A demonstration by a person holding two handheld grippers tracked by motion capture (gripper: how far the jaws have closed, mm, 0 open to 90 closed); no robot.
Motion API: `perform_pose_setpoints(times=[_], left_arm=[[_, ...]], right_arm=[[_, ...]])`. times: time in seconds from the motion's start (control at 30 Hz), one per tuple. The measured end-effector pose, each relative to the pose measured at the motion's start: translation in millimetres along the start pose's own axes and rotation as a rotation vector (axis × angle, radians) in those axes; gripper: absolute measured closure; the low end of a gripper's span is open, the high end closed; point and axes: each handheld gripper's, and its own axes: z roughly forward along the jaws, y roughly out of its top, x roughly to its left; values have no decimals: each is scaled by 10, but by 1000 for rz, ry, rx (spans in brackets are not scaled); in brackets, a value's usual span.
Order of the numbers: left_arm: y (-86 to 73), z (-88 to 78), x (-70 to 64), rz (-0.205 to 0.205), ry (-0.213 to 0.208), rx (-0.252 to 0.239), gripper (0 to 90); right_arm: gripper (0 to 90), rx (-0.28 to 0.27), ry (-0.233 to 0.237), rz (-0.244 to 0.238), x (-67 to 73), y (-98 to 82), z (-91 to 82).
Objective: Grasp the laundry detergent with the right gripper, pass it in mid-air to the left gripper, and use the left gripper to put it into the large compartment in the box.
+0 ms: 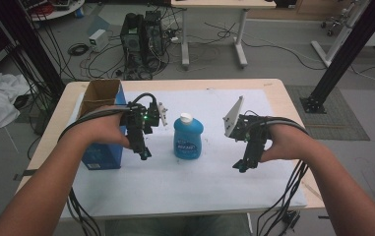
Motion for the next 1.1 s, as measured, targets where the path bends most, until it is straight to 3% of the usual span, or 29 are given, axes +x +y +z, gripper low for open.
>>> perform_pose_setpoints(times=[0.17,0.63,0.8,0.93,1.0,1.07,1.1], left_arm=[[1,8,7,5,-2,6,158],[6,-1,-3,18,-5,3,158],[5,-16,-19,23,1,-1,158],[-8,-25,-34,23,-5,-10,158],[-18,-22,-49,16,0,-16,157],[-32,-22,-54,17,-6,-16,158],[-38,-27,-50,23,-6,-11,158]], right_arm=[[30,-86,13,22,-2,-46,7],[28,-279,0,168,-10,-271,131],[28,-354,-21,188,-125,-383,245],[27,-393,-7,205,-253,-450,354],[15,-404,4,197,-311,-472,404],[15,-398,14,232,-337,-474,448],[15,-395,17,224,-364,-479,471]])
